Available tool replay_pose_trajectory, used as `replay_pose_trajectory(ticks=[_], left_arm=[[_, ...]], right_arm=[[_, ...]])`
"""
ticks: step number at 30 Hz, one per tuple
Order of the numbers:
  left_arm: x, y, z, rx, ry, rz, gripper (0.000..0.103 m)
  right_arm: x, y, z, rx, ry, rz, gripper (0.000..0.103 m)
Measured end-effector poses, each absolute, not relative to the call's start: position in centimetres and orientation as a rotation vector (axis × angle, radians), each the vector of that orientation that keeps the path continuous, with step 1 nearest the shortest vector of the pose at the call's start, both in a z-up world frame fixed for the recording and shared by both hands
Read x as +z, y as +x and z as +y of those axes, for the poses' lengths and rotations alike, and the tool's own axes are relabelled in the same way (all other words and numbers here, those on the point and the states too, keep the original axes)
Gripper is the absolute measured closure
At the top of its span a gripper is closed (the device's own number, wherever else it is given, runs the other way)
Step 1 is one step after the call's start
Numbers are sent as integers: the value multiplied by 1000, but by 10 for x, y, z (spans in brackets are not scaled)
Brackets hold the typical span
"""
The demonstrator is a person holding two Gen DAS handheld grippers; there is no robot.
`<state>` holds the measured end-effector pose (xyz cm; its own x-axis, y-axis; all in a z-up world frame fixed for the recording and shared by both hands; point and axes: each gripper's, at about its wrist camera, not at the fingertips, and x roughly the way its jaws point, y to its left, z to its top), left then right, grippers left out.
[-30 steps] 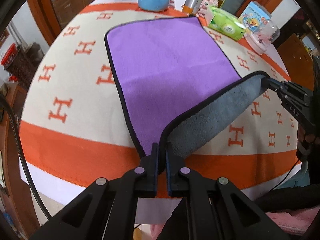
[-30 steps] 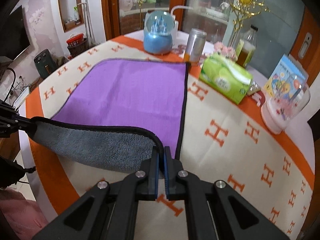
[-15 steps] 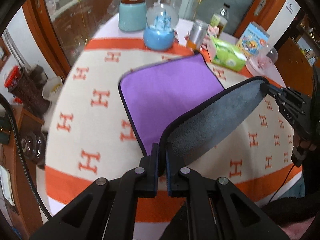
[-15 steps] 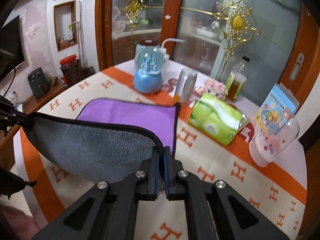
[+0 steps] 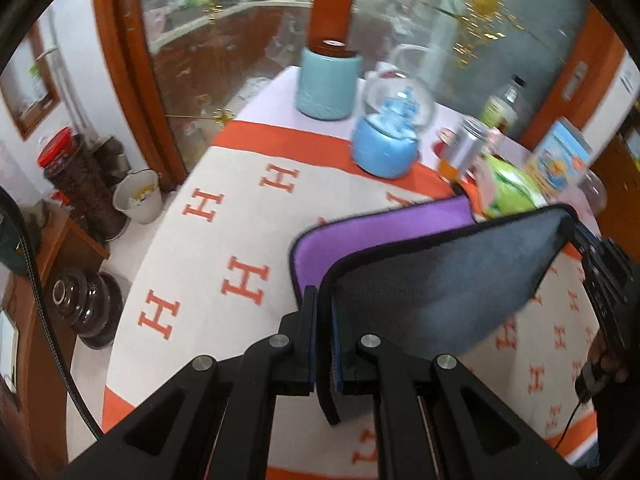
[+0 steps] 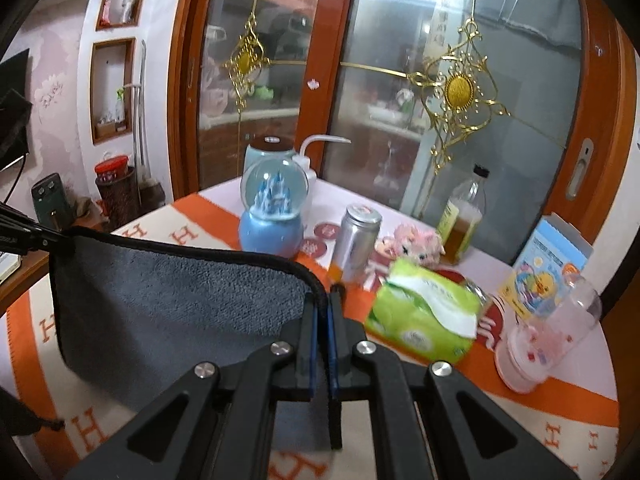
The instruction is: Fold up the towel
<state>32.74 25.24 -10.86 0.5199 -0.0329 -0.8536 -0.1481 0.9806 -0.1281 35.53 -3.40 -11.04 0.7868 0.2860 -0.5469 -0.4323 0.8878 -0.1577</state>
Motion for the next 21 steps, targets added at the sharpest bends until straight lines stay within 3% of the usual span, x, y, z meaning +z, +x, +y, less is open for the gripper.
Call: replay_pose_trajectory(ticks=[13,18,20,21], left_arm=[[-151,365,258,116,-206,906,98],[-164,376,258,135,-194,928,91],[-166,378,257,145,-192,933,76],[-166,379,257,150,-192,931,75]], right_arm=[[-162,389,-11,269,-328,459,96],[-166,394,-9,248,-323,482,70],[-167,394,-9,245,-319,484,63],[-167,393,-9,243,-315,485,60]])
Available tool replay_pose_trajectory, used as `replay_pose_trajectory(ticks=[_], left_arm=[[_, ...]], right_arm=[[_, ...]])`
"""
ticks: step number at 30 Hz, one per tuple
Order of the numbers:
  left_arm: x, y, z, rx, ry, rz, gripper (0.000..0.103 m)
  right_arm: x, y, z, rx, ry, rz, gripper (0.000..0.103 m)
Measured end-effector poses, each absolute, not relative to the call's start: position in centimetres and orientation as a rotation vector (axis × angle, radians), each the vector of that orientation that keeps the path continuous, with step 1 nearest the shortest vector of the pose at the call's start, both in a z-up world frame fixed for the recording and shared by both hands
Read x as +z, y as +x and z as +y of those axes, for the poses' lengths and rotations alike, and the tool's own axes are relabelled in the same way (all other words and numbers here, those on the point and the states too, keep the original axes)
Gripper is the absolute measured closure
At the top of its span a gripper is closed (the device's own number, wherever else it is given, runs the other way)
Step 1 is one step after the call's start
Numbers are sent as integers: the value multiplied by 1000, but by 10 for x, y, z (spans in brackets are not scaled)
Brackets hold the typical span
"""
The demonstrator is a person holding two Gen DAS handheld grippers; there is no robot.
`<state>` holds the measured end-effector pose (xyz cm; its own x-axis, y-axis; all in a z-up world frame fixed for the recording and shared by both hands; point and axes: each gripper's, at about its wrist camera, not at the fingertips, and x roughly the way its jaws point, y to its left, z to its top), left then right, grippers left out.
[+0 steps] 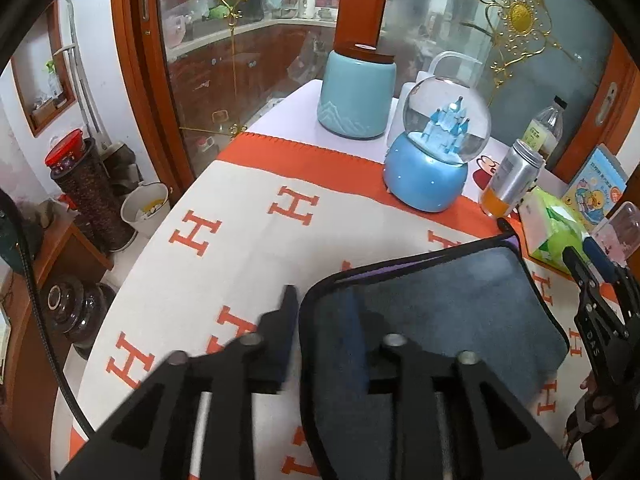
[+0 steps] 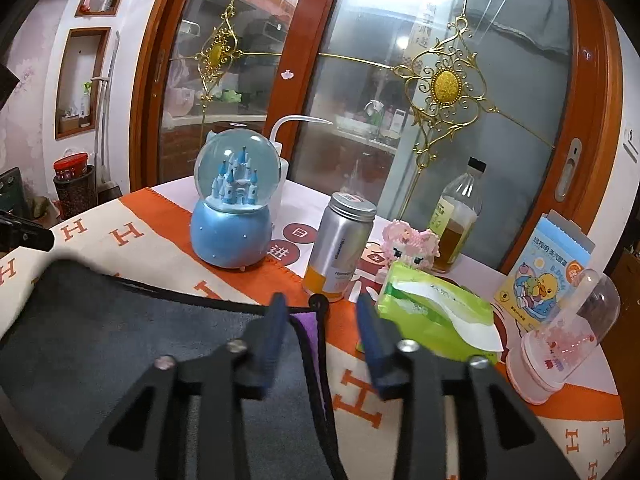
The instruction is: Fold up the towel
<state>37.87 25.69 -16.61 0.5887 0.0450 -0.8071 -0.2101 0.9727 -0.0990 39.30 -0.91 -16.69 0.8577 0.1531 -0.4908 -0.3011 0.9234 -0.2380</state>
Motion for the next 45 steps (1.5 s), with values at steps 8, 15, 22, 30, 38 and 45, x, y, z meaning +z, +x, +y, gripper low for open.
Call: replay_pose_trajectory(ticks=[8,15,22,30,38,45], left_arm=[[-154,371,250,160,-169,914,39],[-134,351,233,170,-125,905,26],[-114,320,211,171,-97,899,24],[-99,273,180,138,-39,893,22],[-92,213,131,42,1,891,20],[-92,154,95,-6,-2,889,18]], right_arm=[[-155,382,-21,229,-272,490,46],[-138,357,-40,219,-240,480,31],[-126,322,-67,170,-198,491,26],[-125,255,-108,116,-153,552,26],[-126,180,-148,59,-116,607,25],[-125,112,-181,27,-137,641,25]])
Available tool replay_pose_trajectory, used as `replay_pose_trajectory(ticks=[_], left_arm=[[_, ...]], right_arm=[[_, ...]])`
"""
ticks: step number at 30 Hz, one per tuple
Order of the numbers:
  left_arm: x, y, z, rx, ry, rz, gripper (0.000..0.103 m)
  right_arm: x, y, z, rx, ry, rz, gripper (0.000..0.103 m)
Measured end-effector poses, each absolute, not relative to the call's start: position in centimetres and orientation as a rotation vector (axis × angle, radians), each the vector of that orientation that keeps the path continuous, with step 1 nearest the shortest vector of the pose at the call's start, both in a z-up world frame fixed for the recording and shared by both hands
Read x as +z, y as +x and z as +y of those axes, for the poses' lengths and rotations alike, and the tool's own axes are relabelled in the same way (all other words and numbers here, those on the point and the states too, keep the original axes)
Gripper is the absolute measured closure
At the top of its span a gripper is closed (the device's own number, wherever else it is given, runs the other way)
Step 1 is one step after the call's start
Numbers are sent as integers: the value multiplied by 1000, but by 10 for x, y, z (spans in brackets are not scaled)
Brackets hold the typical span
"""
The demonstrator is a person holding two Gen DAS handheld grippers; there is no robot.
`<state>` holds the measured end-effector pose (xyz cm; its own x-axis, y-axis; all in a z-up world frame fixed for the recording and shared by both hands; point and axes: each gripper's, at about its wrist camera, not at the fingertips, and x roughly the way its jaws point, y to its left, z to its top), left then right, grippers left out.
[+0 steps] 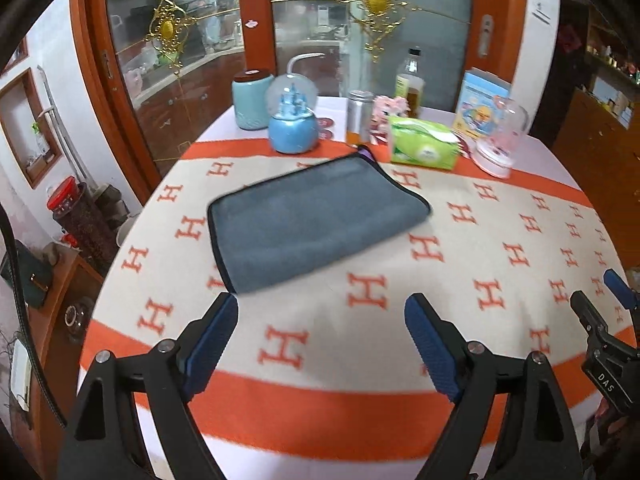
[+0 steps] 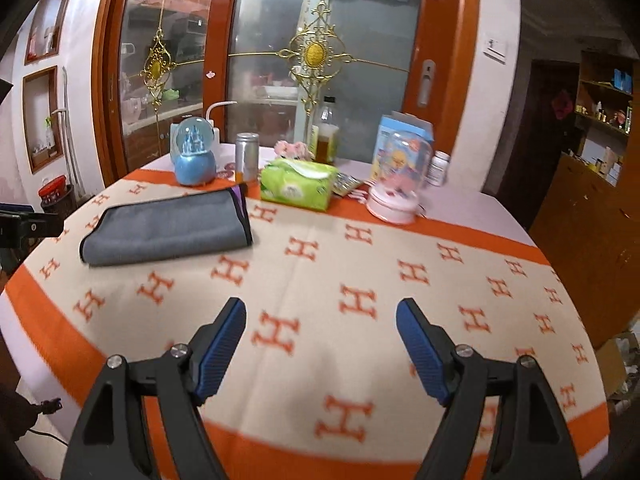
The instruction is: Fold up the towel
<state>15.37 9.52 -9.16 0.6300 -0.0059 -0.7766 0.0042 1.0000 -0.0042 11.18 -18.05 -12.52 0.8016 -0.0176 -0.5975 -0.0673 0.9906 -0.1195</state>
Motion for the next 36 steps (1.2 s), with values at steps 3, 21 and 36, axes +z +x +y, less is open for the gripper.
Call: replay_pose_trajectory(ticks=[3,21,36], left_arm=[[-92,131,78,-34,7,900,17],[-52,45,15,-127,19,992,10],[-11,25,-3,-112,3,896,8]], right_arm=[[-127,88,-193,7,-133,682,25],[-69,-1,-225,60,18,852,8],[-29,-19,-222,12,110,930,4]])
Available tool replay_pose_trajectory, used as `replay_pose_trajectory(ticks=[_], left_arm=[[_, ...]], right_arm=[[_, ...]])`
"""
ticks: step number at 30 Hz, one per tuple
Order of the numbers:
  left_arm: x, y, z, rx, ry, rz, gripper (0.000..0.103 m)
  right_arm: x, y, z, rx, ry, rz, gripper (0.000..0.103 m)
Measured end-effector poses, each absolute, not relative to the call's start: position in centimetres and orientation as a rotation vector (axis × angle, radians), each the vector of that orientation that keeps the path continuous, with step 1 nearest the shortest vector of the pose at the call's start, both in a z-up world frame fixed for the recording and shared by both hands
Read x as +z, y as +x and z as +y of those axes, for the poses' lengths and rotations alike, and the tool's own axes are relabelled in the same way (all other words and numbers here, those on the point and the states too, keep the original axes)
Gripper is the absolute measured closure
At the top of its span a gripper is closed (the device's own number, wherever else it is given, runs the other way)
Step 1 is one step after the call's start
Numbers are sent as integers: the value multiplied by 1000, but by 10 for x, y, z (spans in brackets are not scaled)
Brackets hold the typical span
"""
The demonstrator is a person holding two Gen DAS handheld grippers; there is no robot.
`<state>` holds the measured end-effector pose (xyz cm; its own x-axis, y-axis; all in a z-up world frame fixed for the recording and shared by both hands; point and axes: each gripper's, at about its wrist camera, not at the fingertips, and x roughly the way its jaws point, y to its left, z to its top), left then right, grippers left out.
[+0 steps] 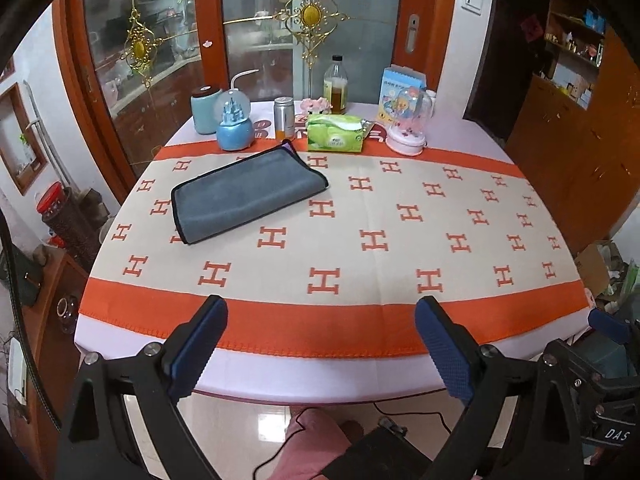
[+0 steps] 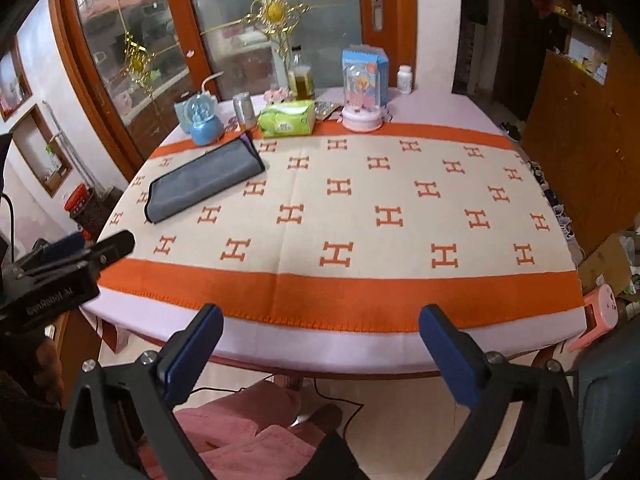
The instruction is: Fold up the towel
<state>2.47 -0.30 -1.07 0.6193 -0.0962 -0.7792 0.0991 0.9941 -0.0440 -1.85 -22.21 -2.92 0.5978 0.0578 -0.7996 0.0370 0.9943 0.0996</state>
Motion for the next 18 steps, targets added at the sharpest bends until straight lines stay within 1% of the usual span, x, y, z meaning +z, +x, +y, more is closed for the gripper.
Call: replay_pose_trajectory(ticks=[2,5,8,18], left_arm=[[-9,24,-4,-110,0,880,5],[-5,23,-2,-91,-6,855,4],[-4,21,3,-65,-17,836,1],[-7,17,3,-39,-1,829,1]], right_arm=[[-26,-21,-222,-1,121,909,4],[-23,-20,-223,-16,131,882,0],[-23,-19,-222,-21,138,870,0],[-29,-18,-213,12,145,872,0]])
